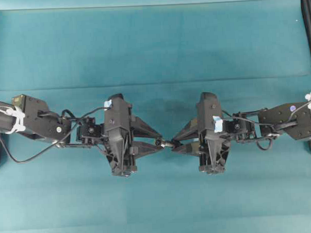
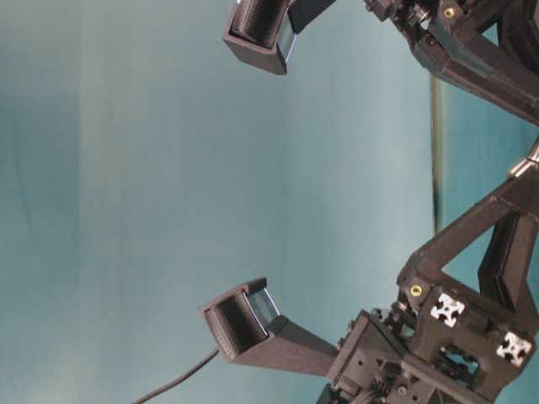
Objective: Insert the washer onto the shaft with both hands.
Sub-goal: 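Push the washer with the left gripper down onto the shaft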
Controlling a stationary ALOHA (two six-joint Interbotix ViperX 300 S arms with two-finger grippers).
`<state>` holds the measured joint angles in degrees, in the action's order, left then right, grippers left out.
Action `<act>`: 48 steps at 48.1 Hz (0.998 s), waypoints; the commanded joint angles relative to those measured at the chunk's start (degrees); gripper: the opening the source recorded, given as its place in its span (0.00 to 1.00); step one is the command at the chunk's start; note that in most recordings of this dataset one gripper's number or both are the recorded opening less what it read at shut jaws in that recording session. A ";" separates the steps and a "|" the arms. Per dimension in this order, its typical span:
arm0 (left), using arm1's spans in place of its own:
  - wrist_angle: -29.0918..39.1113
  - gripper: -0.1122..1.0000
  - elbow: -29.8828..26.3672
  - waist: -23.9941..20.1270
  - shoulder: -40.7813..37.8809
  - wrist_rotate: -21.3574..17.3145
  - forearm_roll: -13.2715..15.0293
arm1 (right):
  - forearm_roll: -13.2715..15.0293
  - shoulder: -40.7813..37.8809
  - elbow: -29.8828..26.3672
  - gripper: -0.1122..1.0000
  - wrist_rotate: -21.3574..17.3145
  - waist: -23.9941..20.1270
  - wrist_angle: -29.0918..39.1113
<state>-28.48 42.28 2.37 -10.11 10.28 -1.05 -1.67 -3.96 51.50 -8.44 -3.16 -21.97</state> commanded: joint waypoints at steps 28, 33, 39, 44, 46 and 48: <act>-0.26 0.42 -3.25 0.26 -1.76 0.09 -0.18 | -0.09 0.44 -0.88 0.10 -0.35 0.62 -2.29; -0.26 0.42 -3.25 0.26 -1.76 0.09 -0.18 | -0.09 0.44 -0.88 0.10 -0.35 0.62 -2.29; -0.18 0.41 -3.25 0.35 -1.76 0.09 -0.18 | -0.09 0.44 -0.88 0.10 -0.35 0.62 -2.29; -0.09 0.42 -3.34 0.35 -1.85 0.09 -0.18 | -0.09 0.44 -0.88 0.10 -0.35 0.62 -2.29; -0.09 0.42 -3.34 0.26 -1.93 0.09 -0.18 | -0.09 0.44 -0.97 0.10 -0.35 0.62 -2.37; -0.09 0.42 -3.43 0.26 -1.93 0.09 -0.18 | -0.09 0.44 -1.05 0.10 -0.35 0.62 -2.46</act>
<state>-28.39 39.73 2.37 -12.22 10.28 -1.14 -1.58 -4.04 51.50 -8.44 -2.90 -23.29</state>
